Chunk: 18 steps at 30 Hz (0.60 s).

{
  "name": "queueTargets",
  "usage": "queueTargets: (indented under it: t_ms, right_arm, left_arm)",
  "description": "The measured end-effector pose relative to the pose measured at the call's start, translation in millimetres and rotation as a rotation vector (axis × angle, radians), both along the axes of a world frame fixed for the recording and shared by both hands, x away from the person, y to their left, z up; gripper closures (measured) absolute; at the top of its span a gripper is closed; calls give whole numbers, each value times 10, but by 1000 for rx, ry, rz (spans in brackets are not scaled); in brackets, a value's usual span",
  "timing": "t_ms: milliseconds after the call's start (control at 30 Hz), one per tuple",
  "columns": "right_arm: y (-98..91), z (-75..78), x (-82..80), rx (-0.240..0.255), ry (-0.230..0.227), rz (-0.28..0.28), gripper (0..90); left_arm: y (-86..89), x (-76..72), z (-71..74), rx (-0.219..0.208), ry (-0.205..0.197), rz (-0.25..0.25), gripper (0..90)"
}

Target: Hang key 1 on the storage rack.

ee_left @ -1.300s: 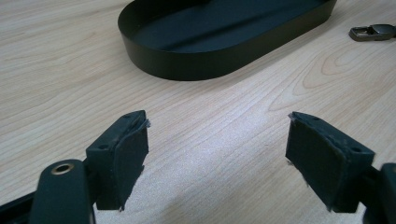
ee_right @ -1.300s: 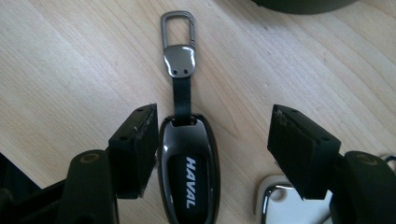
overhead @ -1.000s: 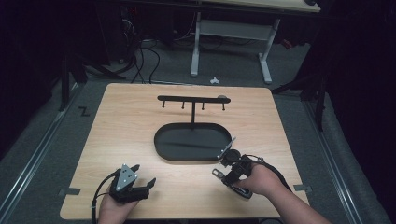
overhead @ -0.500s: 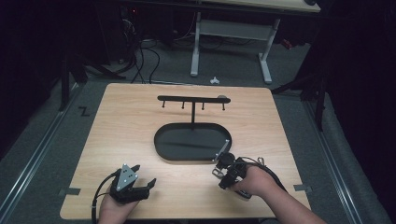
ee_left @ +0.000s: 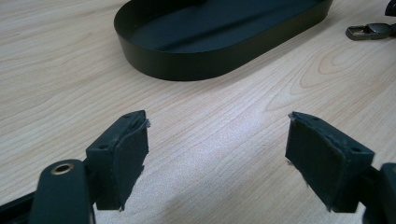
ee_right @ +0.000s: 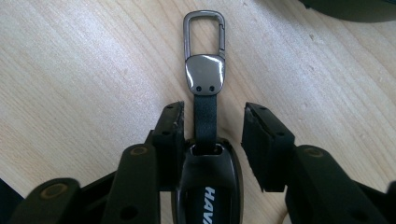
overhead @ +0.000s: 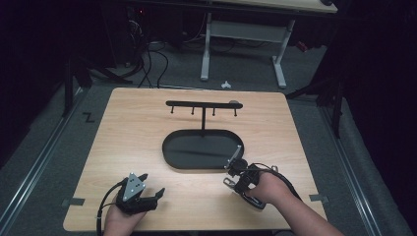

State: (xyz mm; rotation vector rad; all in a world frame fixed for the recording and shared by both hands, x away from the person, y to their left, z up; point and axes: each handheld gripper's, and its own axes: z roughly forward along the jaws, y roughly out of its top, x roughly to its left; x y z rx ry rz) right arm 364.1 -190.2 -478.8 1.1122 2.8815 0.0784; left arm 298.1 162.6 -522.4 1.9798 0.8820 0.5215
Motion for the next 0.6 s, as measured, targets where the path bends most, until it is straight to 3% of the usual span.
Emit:
queueTargets:
  t_ms: [100,167,233,367,600]
  right_arm:
    - [26,-46,9,-14,16,10,643]
    - [54,-70,-2,-32,19,26,765]
    - [66,-94,0,-38,25,39,790]
    - [69,-97,30,-32,49,42,791]
    - [71,-98,41,-37,52,49,786]
  left_arm:
    - [-1,-2,1,-1,-1,0,218]
    - [0,-4,1,-1,0,0,218]
    - [-2,-9,0,-6,0,-1,218]
    - [-14,-9,-1,-1,-1,-7,219]
    - [-1,-15,19,-22,-1,-9,221]
